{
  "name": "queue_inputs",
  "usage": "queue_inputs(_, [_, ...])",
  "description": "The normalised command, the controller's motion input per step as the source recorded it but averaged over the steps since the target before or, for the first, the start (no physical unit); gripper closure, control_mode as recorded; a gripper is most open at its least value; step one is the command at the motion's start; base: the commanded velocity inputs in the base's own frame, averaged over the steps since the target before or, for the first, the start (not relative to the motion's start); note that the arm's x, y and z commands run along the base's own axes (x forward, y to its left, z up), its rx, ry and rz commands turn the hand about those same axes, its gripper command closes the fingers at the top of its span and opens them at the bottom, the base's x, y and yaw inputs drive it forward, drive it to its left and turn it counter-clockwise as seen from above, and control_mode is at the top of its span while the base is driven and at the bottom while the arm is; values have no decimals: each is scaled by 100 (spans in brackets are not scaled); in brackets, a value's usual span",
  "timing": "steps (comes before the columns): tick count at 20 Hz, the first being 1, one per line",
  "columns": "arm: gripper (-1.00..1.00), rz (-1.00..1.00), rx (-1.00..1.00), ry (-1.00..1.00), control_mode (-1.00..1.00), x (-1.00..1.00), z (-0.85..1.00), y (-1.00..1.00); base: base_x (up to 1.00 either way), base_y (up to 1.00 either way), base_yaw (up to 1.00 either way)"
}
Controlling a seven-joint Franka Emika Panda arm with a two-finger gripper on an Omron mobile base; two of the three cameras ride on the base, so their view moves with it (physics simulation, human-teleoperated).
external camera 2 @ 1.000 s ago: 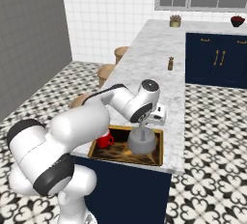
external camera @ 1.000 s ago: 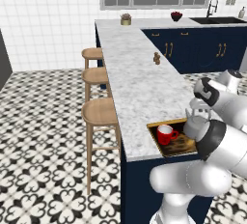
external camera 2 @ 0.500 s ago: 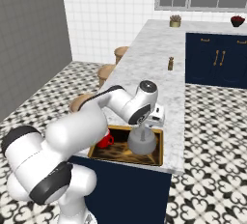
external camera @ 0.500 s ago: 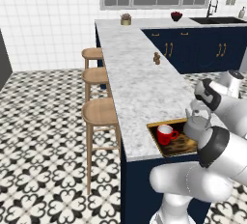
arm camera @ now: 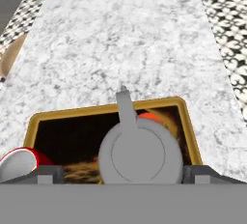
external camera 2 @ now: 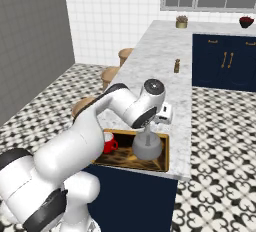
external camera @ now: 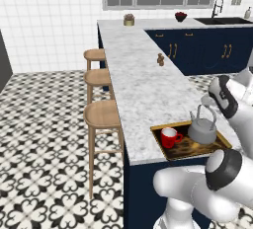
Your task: Pick the kettle from the counter and place it on the tray. Then pick the mug from the cabinet and place it on the tray. Then close the cabinet doors.
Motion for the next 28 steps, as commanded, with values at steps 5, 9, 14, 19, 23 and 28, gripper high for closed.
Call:
queue_inputs(5, [-100,0,0,-44,-100,-68,19,17,0,0,0])
queue_inputs(9, [-100,0,-2,-12,-100,-63,17,18,0,0,0])
queue_inputs(14, [-100,-6,-14,0,-100,-56,27,30,0,0,0])
queue_inputs(19, [-100,-8,-5,0,-100,-50,2,33,0,0,0])
queue_inputs(23, [-100,-3,0,0,-100,-29,1,30,0,0,0])
queue_inputs(28, [-100,-3,0,0,-100,-9,11,16,0,0,0])
